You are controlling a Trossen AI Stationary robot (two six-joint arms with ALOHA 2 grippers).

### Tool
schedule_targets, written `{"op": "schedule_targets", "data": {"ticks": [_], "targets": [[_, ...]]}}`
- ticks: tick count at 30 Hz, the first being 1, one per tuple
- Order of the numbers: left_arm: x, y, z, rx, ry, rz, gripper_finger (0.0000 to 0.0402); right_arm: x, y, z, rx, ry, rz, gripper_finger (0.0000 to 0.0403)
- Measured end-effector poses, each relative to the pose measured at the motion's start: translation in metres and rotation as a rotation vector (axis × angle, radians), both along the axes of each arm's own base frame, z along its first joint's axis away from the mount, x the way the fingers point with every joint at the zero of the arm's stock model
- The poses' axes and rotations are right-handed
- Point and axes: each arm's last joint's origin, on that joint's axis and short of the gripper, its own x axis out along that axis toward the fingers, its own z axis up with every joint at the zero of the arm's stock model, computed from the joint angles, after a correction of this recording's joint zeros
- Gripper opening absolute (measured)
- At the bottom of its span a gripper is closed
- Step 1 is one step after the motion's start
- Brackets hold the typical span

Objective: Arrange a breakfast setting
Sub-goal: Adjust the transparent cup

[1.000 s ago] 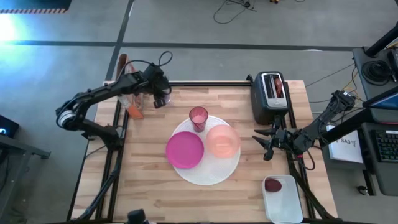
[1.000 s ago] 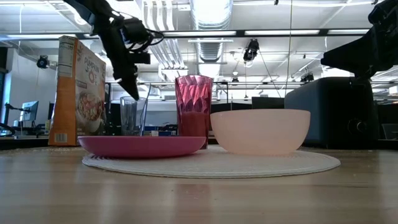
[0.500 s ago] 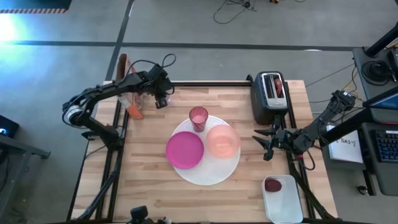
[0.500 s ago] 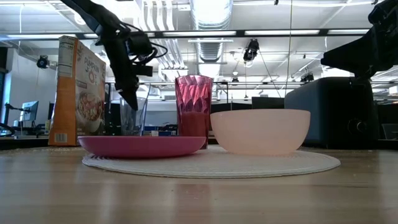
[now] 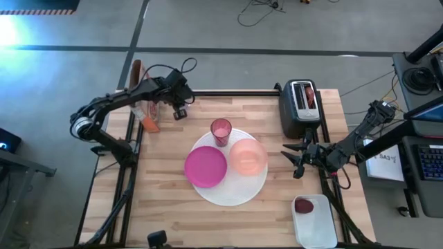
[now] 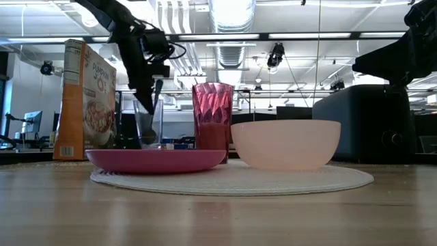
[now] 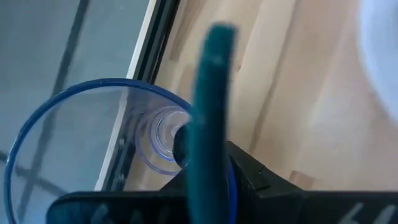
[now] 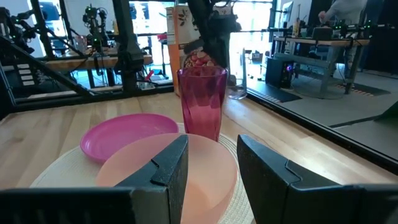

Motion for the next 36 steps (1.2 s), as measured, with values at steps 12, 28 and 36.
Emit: {"op": "schedule_targets", "data": {"ticks": [12,28,36], "targets": [[0.016,0.001,0.054,-0.023,-0.224,-0.187,0.0001,0.000,0.000,0.000,0.000,0.000,0.001,0.0128],[0.027,-0.010,0.047,-0.048,-0.252,-0.264,0.0000,0.000,0.000,0.000,0.000,0.000,0.000,0.0128],[0.035,-0.017,0.056,-0.034,-0.278,-0.246,0.0000,0.000,0.000,0.000,0.000,0.000,0.001,0.0128]]}}
